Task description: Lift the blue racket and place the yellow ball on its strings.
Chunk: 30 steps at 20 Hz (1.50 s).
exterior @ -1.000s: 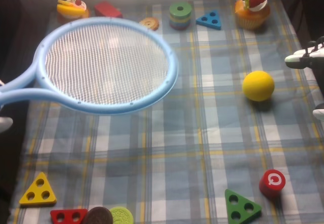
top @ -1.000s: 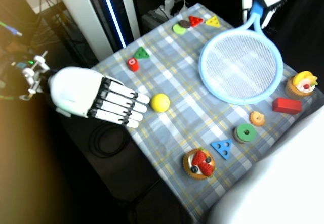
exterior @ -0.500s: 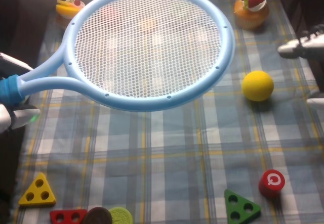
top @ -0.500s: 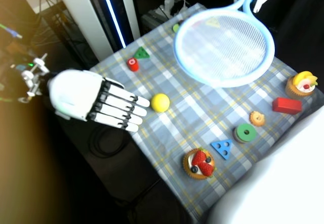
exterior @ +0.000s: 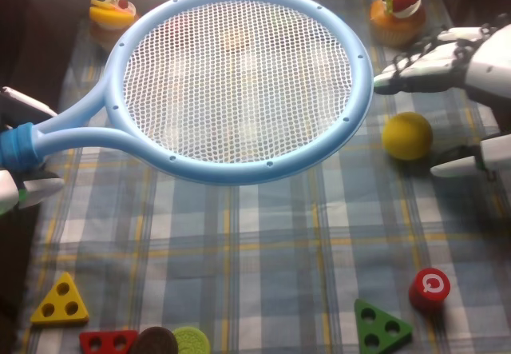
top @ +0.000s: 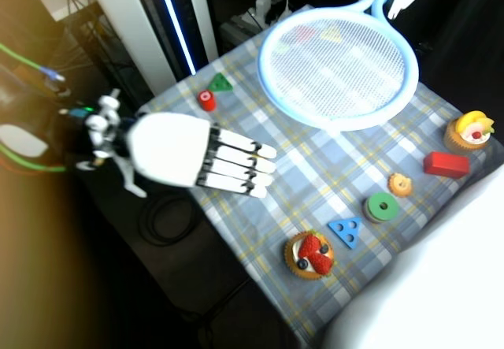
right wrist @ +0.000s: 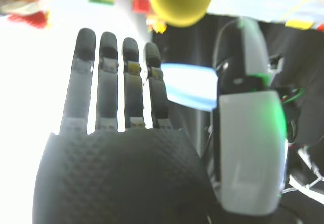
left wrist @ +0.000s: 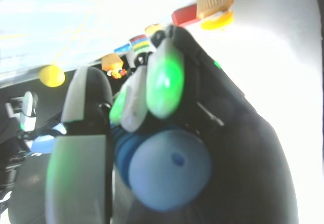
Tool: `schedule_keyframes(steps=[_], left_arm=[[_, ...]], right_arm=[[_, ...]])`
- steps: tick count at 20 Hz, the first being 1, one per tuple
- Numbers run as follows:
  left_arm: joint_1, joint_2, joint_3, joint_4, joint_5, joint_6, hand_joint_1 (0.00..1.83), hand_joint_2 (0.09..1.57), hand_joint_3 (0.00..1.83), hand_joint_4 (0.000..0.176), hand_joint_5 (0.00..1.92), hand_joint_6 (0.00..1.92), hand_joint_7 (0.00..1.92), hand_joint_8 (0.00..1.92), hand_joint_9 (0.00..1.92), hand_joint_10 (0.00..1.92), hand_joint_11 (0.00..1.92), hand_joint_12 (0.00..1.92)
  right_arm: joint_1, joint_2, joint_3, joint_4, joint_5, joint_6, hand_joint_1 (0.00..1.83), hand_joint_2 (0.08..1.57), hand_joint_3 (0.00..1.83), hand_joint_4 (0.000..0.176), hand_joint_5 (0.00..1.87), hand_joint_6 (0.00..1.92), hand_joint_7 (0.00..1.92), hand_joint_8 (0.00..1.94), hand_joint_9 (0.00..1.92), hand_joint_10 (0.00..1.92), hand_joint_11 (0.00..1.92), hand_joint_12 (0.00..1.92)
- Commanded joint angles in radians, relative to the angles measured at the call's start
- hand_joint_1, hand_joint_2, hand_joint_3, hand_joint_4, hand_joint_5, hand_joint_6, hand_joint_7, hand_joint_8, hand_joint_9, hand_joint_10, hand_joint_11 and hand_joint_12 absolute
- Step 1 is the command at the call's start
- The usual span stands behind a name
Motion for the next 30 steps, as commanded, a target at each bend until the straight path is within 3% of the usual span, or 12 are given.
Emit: schedule_keyframes(steps=[1, 5, 6, 7, 9, 11, 18, 25, 27, 28, 29, 30], left_arm=[[-0.012, -0.006, -0.001, 0.014, -0.111, -0.011, 1.49, 1.3, 0.0, 0.162, 1.12, 1.92, 1.47, 1.92, 1.67, 1.92, 1.67, 1.92], [-0.016, -0.013, 0.002, 0.017, -0.106, -0.011, 1.49, 1.32, 0.0, 0.168, 1.06, 1.92, 1.45, 1.92, 1.65, 1.92, 1.67, 1.92], [-0.017, -0.014, 0.003, 0.018, -0.104, -0.011, 1.45, 1.35, 0.01, 0.171, 1.04, 1.92, 1.46, 1.92, 1.65, 1.92, 1.68, 1.92], [-0.017, -0.014, 0.003, 0.018, -0.103, -0.011, 1.41, 1.36, 0.01, 0.175, 1.03, 1.92, 1.46, 1.92, 1.65, 1.92, 1.67, 1.92], [-0.017, -0.014, 0.003, 0.017, -0.103, -0.011, 1.35, 1.38, 0.01, 0.176, 1.03, 1.92, 1.48, 1.92, 1.66, 1.92, 1.62, 1.92], [-0.017, -0.014, 0.005, 0.018, -0.1, -0.011, 1.45, 1.33, 0.0, 0.176, 1.0, 1.92, 1.45, 1.92, 1.66, 1.92, 1.61, 1.92], [-0.02, -0.022, 0.024, 0.018, -0.069, -0.01, 1.36, 1.39, 0.0, 0.176, 1.03, 1.92, 1.46, 1.92, 1.67, 1.92, 1.59, 1.92], [-0.072, -0.076, 0.084, 0.011, 0.015, -0.008, 1.46, 1.31, 0.0, 0.176, 1.05, 1.92, 1.45, 1.92, 1.67, 1.92, 1.57, 1.92], [-0.093, -0.092, 0.094, 0.011, 0.036, 0.017, 1.51, 1.31, 0.0, 0.176, 1.05, 1.92, 1.44, 1.92, 1.67, 1.92, 1.57, 1.92], [-0.105, -0.101, 0.098, 0.011, 0.048, 0.042, 1.58, 1.28, 0.0, 0.176, 1.07, 1.92, 1.44, 1.92, 1.67, 1.92, 1.51, 1.92], [-0.113, -0.108, 0.101, 0.011, 0.058, 0.059, 1.65, 1.23, 0.0, 0.176, 1.04, 1.92, 1.42, 1.92, 1.67, 1.92, 1.3, 1.78], [-0.12, -0.114, 0.104, 0.012, 0.065, 0.065, 1.61, 1.24, 0.0, 0.176, 1.05, 1.92, 1.42, 1.92, 1.66, 1.92, 1.37, 1.89]], right_arm=[[0.022, -0.007, 0.008, 0.014, 0.067, 0.006, 1.02, 0.94, 0.0, 0.0, 0.43, 0.0, 0.5, 0.0, 0.52, 0.01, 0.24, 0.74], [0.049, -0.039, 0.033, -0.018, 0.018, 0.006, 1.07, 0.95, 0.0, 0.0, 0.61, 0.0, 0.8, 0.03, 0.85, 0.09, 0.44, 1.03], [0.049, -0.041, 0.036, -0.018, 0.017, 0.006, 1.09, 0.99, 0.0, 0.0, 0.76, 0.0, 0.95, 0.07, 0.87, 0.45, 0.54, 1.18], [0.05, -0.042, 0.039, -0.018, 0.014, 0.006, 1.24, 1.06, 0.0, 0.0, 0.97, 0.56, 1.09, 0.76, 0.97, 0.72, 0.74, 1.26], [0.051, -0.04, 0.039, -0.011, 0.02, 0.007, 1.27, 1.09, 0.0, 0.0, 1.19, 0.42, 0.98, 1.21, 1.0, 1.1, 0.92, 1.46], [0.062, -0.014, 0.03, 0.01, 0.061, 0.007, 1.37, 1.1, 0.01, 0.0, 1.04, 0.71, 0.94, 1.03, 0.98, 1.21, 0.82, 1.35], [0.093, 0.08, -0.022, 0.114, 0.311, -0.017, 1.36, 1.15, 0.0, 0.0, 0.99, 0.84, 0.83, 1.24, 0.8, 1.35, 0.65, 1.19], [0.278, 0.042, -0.035, -0.101, 0.302, 0.005, 1.39, 1.05, 0.0, 0.0, 1.17, 0.63, 1.11, 0.68, 1.0, 1.03, 0.77, 0.84], [0.298, 0.024, -0.031, -0.152, 0.297, 0.038, 1.39, 1.06, 0.0, 0.0, 1.19, 0.57, 1.04, 0.82, 0.98, 1.07, 0.77, 0.88], [0.306, 0.01, -0.025, -0.182, 0.294, 0.06, 1.3, 1.06, 0.0, 0.0, 1.25, 0.29, 1.03, 1.07, 1.06, 0.72, 0.87, 1.03], [0.312, -0.002, -0.021, -0.201, 0.288, 0.071, 1.37, 1.05, 0.0, 0.0, 1.29, 0.22, 1.04, 0.91, 1.02, 1.0, 0.85, 0.97], [0.318, -0.014, -0.017, -0.216, 0.278, 0.074, 1.38, 1.05, 0.02, 0.0, 1.13, 0.74, 1.1, 0.68, 0.98, 1.04, 0.82, 0.89]])
